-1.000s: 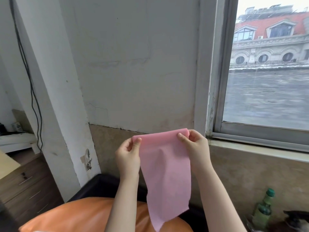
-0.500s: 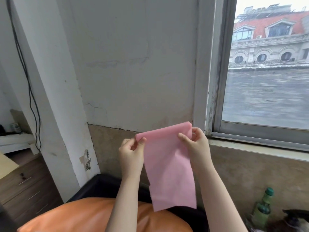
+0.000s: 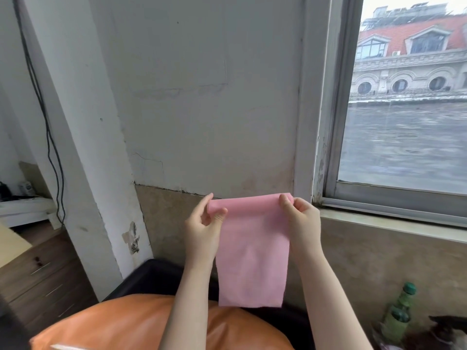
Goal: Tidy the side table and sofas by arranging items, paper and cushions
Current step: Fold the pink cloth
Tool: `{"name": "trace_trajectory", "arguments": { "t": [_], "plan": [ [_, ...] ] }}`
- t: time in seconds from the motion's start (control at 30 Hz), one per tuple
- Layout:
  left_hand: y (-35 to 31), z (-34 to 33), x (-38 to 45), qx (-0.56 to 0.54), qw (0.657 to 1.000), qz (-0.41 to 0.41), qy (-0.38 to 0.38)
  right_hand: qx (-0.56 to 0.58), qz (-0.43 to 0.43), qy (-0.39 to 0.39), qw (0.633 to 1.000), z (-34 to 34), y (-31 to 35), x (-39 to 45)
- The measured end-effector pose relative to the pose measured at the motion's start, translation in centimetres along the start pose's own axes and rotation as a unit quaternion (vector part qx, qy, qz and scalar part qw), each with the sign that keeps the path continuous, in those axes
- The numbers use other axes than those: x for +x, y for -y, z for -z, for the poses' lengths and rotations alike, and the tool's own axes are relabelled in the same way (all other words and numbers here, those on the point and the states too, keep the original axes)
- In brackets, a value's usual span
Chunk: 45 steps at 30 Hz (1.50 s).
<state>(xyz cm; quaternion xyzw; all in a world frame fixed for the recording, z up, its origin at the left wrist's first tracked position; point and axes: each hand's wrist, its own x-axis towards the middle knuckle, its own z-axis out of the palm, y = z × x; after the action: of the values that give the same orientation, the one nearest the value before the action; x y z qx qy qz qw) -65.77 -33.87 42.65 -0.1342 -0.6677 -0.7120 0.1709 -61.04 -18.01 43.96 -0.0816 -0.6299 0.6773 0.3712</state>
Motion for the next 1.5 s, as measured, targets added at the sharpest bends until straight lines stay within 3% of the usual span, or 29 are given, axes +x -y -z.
{"name": "trace_trajectory", "arguments": {
  "t": [0.13,0.33,0.53,0.63,0.83,1.0,1.1,1.23,1.4,1.5],
  "plan": [
    [-0.3,-0.1,-0.4,0.028,0.997,-0.013,-0.068,-0.008,0.001,0.021,1.0,0.2,-0.3,0.0],
    [0.8,0.1,0.0,0.012,0.994,0.011,-0.103,0.01,-0.036,0.069,0.997,0.1,-0.8,0.0],
    [0.5,0.2,-0.1,0.023,0.999,0.025,-0.009,-0.045,-0.019,0.026,0.998,0.1,-0.8,0.2],
    [0.1,-0.2,-0.2,-0.007,0.999,0.038,-0.001,-0.059,-0.014,0.011,0.998,-0.1,-0.7,0.1],
    [-0.3,-0.1,-0.5,-0.031,0.999,0.006,0.026,0.005,-0.042,0.001,0.999,0.1,-0.9,0.4],
    [-0.2,-0.1,-0.6,-0.038,0.999,0.01,-0.011,0.005,-0.02,0.009,1.0,0.2,-1.2,0.3],
    [-0.1,-0.1,-0.4,-0.073,0.996,0.038,-0.041,0.066,-0.037,0.039,0.996,0.1,-1.2,-0.1],
    [0.2,0.0,-0.3,-0.085,0.994,0.067,-0.029,0.027,0.0,0.072,0.997,0.4,-1.1,-0.1],
    [0.4,0.2,-0.3,-0.064,0.996,0.056,0.014,0.001,0.002,0.012,1.0,0.1,-1.0,-0.1],
    [0.4,0.2,-0.2,-0.048,0.998,0.044,-0.018,0.059,-0.025,-0.009,0.998,0.3,-0.7,-0.3]
  ]
}}
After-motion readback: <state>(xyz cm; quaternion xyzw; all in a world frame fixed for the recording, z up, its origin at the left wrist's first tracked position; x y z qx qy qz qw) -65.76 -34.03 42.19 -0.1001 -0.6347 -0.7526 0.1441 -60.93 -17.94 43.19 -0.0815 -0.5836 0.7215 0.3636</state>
